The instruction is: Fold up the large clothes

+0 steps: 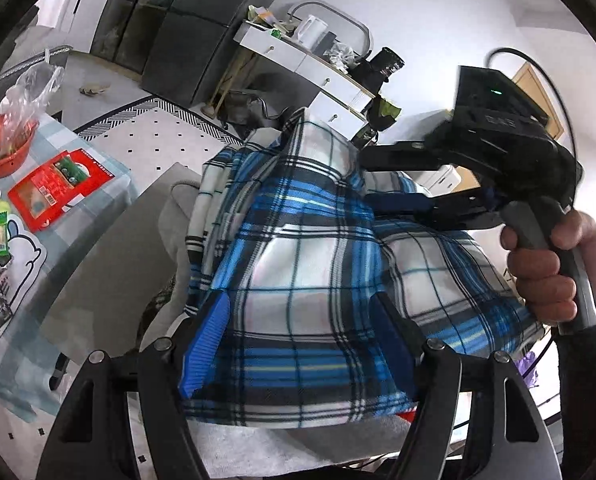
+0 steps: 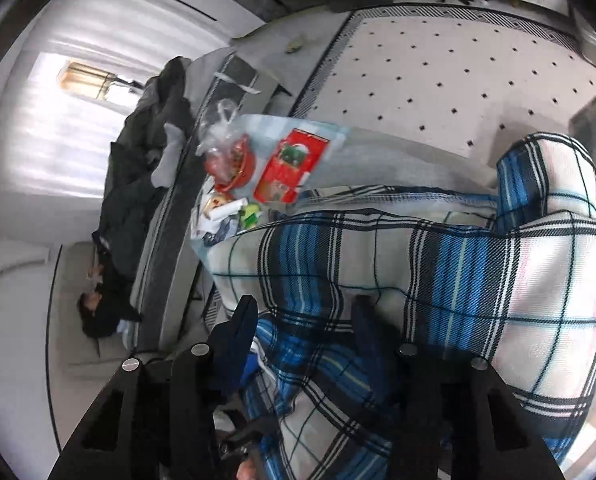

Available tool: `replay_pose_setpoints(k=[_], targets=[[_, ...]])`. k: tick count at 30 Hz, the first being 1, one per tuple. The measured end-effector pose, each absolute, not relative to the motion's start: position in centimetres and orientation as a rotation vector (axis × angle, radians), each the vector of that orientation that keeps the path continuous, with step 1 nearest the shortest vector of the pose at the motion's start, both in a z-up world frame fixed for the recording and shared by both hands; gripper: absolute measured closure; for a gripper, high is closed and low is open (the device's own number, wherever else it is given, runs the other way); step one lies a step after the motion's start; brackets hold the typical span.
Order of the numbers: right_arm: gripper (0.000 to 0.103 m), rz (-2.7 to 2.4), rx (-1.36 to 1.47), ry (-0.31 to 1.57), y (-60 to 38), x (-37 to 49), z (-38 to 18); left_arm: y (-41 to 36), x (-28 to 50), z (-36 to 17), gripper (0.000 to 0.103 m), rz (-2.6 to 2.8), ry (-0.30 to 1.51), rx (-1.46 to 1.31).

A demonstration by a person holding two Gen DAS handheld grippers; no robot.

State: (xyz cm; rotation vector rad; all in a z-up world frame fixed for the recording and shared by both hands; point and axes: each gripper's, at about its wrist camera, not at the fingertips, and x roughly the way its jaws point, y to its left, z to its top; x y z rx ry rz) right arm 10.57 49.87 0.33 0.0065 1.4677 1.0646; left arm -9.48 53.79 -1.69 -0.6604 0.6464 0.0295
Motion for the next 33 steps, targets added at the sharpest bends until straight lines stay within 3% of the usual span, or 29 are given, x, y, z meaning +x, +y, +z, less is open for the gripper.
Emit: replay_pose_setpoints(k=[2,4,5,12,14,22,25,28,33], targets=[[0.044,1.082,-0.001,1.415,49.1,9.6,2.0,54.1,-9.6,-0.9,0.034,0.027,0.651,-0.659],[0.005,1.163,0.018,1.324,47.8,8.2,4.0,52.7,-9.7,0.4,0.034,0.045,0.652,-0.633],[0.001,1.184,0.015,1.233,46.6,7.3,5.3,51.8,-10.0,1.4,0.034,0.062,0.645,-0.613],[0.000,1.351,0.111,0.901,36.0,0.6,8.2,46.8,-14.4,5.7,0.031,0.134,0.482,-0.515],[0.000,1.374,0.133,0.822,32.1,-1.8,7.5,44.4,-16.0,6.9,0.013,0.209,0.430,-0.445],[0.000,1.227,0.132,0.451,20.7,-10.1,3.2,37.0,-18.6,5.1,0.011,0.403,0.350,-0.244],[0.000,1.133,0.100,0.322,18.2,-12.8,2.6,35.0,-19.2,3.5,0.001,0.443,0.327,-0.242],[0.000,1.022,0.010,0.165,16.5,-15.7,2.0,33.1,-19.8,2.3,0.001,0.472,0.297,-0.226],[0.000,0.995,-0.021,0.121,15.5,-19.3,-0.5,31.1,-21.0,1.9,0.001,0.477,0.290,-0.210]])
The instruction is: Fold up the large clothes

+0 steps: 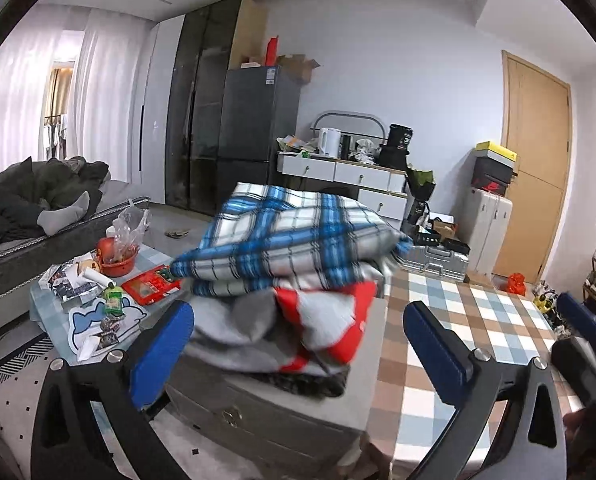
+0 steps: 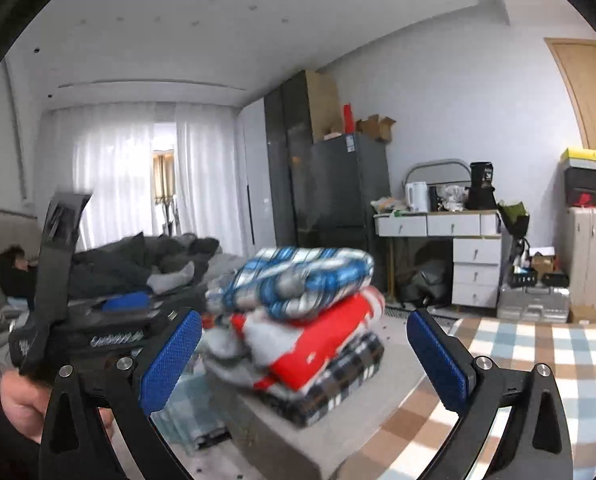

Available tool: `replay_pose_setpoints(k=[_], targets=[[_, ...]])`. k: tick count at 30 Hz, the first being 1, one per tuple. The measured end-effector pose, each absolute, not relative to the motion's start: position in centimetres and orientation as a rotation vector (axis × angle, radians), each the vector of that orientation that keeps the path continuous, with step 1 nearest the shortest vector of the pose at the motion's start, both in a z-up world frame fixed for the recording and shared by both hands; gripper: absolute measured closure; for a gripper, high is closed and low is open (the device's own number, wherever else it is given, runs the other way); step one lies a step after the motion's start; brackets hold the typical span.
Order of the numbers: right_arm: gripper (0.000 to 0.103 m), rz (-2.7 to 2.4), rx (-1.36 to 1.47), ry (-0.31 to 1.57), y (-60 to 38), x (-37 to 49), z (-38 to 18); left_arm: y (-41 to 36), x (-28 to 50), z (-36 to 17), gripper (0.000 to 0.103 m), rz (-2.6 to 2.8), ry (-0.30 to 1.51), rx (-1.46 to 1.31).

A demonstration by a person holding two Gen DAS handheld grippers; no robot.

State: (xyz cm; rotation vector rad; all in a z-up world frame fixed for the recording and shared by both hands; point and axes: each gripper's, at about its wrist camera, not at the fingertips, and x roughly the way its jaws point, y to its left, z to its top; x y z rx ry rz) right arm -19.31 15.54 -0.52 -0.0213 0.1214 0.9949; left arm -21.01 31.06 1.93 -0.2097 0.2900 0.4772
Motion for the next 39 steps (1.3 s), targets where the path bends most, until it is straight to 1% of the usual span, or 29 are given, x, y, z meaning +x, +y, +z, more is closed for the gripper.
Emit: replay_pose_setpoints(k=[5,11,14,24,39], targets=[[0.000,0.939,-0.076,0.092,14.2,-21.5,-2.4,29.3,-22.6,2.4,0.001,0.491,0.252,-0.127],[0.000,0.958,0.021,0.135,12.0,-22.7,-2.7,28.3,-23.0,2.8,0.001,0.480,0.240,-0.057],[0.000,0.934,0.006,0.100,11.7,-23.9,-2.9,28.4,-23.2,2.7,0.001,0.471,0.236,-0.062],[0.000,0.947,0.019,0.098,11.6,-24.9,-2.9,28.2,-23.5,1.5,0.001,0.471,0.238,-0.088],[0.000,0.952,0.040,0.081,11.2,-25.4,-2.4,28.0,-23.9,1.2,0.001,0.484,0.240,-0.080]])
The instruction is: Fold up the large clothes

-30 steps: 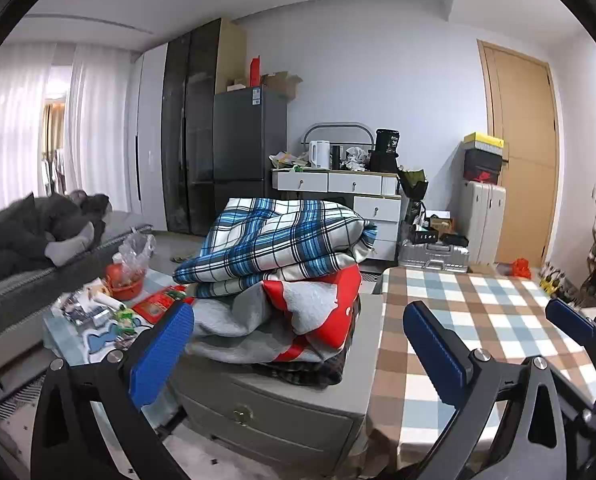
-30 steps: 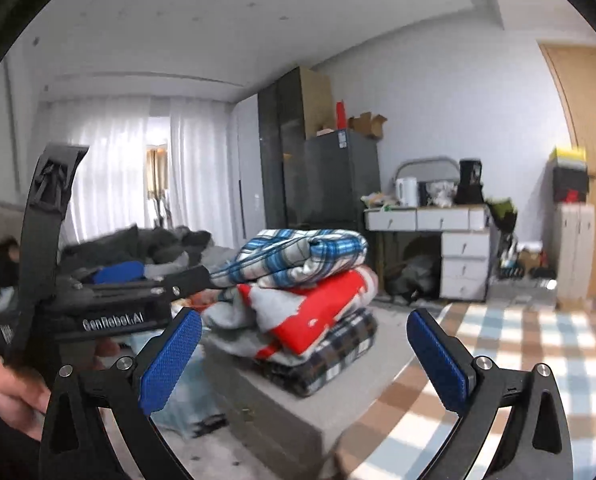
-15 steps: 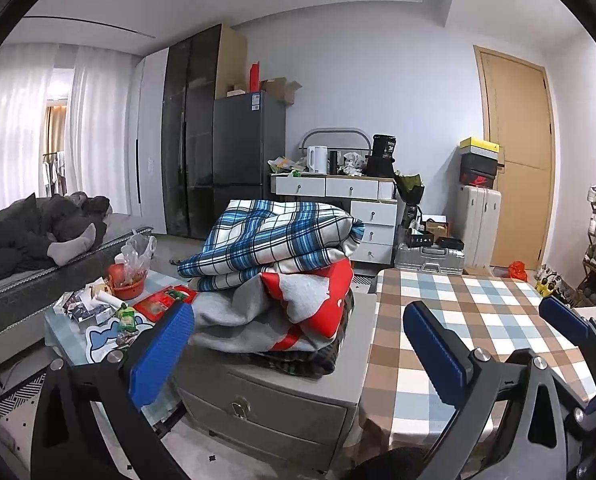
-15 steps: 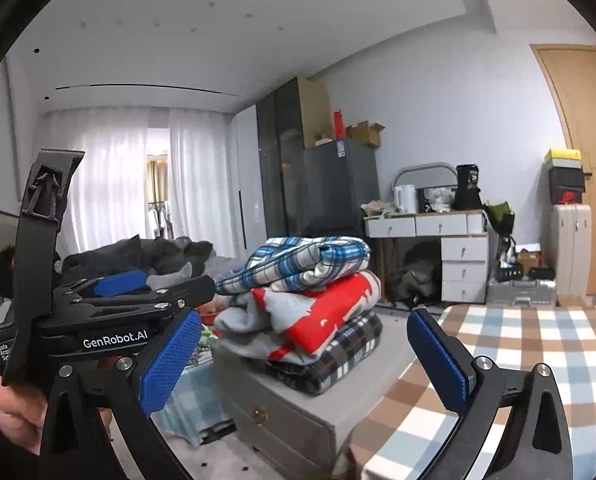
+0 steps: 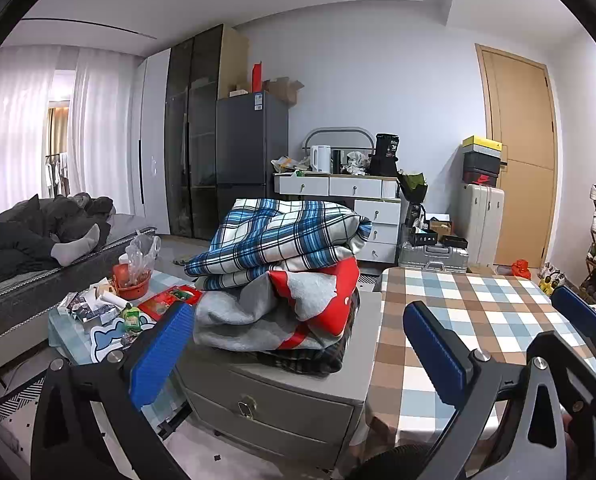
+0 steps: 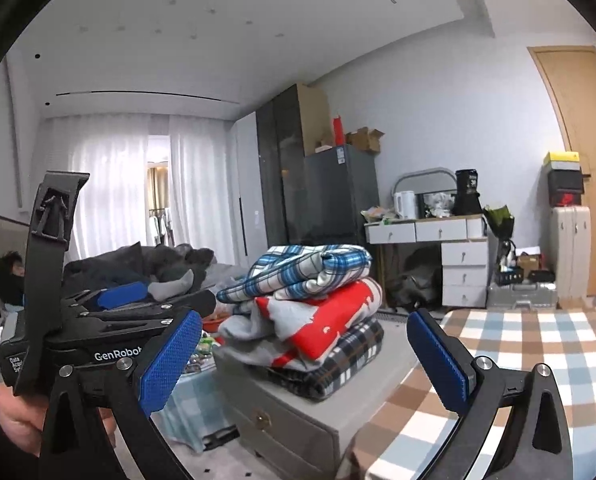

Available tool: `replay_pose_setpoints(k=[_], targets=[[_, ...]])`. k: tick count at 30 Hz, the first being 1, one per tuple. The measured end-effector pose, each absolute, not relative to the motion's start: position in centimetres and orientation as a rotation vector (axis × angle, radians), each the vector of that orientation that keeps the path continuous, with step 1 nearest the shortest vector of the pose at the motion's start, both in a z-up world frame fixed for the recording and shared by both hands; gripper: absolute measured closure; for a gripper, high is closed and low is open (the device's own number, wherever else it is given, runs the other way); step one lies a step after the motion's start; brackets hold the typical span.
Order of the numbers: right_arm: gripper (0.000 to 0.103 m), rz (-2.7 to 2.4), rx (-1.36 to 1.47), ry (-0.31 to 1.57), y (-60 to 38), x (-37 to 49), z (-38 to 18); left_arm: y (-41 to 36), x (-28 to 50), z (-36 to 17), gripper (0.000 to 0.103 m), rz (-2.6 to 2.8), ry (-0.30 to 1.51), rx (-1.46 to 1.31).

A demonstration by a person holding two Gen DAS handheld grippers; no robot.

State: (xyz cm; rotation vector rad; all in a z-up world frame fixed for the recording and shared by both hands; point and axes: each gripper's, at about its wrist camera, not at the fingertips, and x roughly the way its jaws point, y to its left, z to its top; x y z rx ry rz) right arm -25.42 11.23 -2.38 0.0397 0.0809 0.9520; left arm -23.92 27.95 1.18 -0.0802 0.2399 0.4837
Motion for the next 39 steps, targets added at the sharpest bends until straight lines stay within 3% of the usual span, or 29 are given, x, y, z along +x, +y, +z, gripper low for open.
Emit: replay_pose_setpoints(k=[39], targets=[[0.000,0.941,0.081,0.093,9.8,-25.4,-2.6,26.7,-23.6,1.3,0.001,0.498,0.247,-0.036]])
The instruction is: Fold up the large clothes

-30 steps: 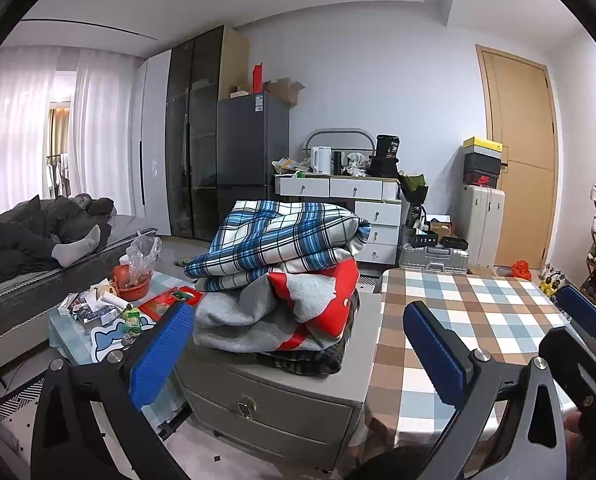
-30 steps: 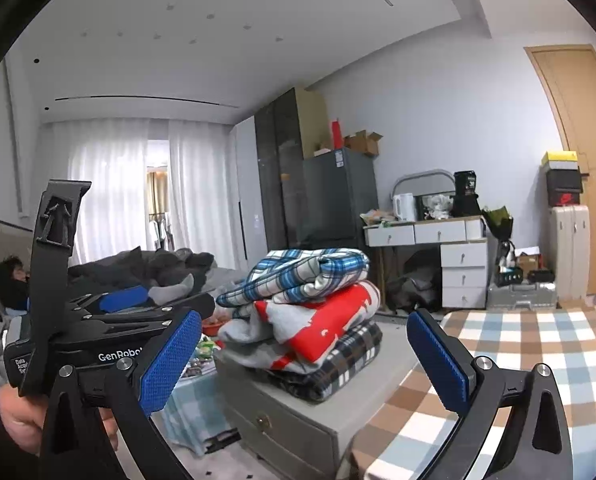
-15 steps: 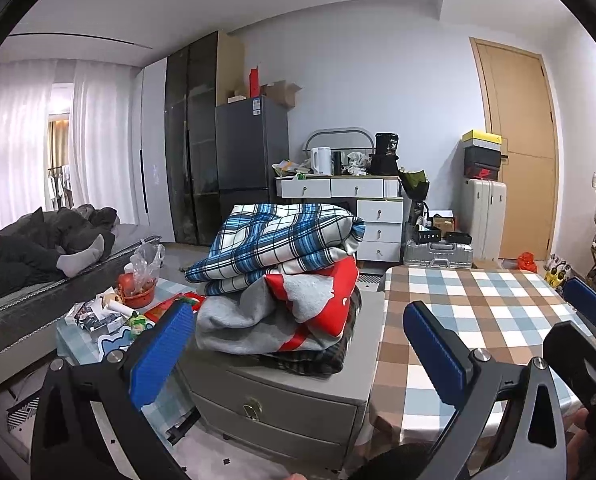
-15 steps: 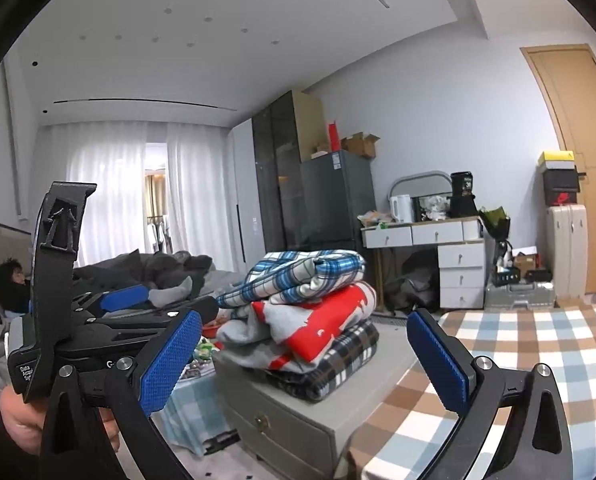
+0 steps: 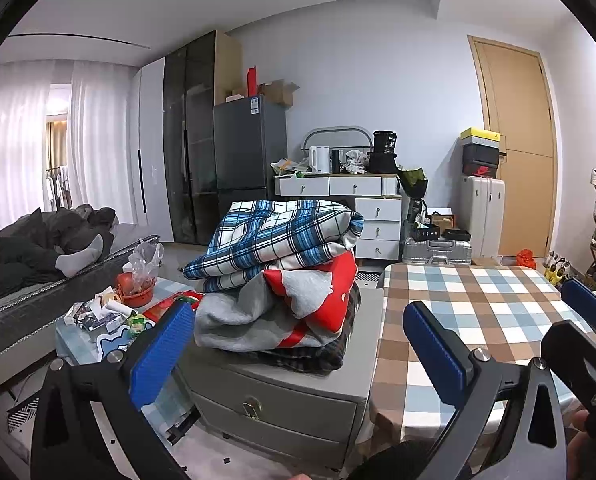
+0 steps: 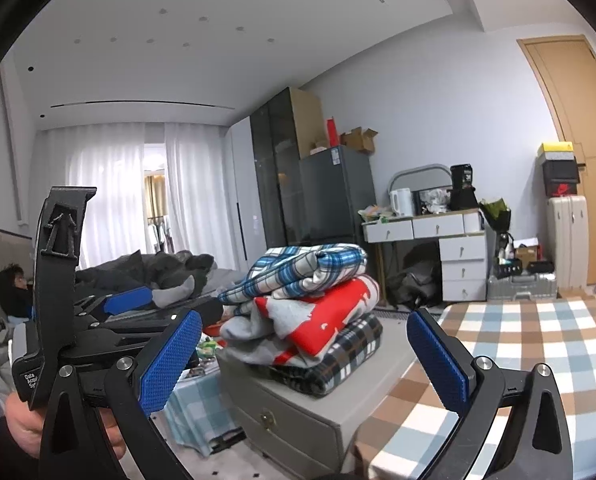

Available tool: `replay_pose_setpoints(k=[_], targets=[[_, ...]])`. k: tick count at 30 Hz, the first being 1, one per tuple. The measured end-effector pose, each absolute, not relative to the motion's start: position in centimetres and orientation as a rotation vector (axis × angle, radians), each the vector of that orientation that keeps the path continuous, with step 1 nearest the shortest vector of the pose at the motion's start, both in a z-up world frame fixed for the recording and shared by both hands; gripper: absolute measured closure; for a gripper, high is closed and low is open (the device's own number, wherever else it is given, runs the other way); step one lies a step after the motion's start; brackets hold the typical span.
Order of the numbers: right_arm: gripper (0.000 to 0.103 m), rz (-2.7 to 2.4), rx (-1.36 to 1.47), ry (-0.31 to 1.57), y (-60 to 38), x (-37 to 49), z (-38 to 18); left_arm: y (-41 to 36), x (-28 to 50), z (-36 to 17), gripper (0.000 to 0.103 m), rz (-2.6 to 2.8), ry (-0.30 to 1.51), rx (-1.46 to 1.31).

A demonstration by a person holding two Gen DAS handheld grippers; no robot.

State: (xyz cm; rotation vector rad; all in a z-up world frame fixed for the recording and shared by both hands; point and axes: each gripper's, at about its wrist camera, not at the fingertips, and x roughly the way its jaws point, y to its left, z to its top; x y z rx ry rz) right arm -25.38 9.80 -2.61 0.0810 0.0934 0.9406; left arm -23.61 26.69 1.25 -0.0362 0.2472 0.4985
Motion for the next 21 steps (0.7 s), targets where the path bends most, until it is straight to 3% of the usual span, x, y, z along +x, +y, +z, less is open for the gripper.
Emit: replay_pose_setpoints(k=[21], targets=[[0.000,0.934,0.101,0.103,9.70,-25.50,-2.95,26.39,-23.53,1.15,0.001,0.519,0.230,-0.004]])
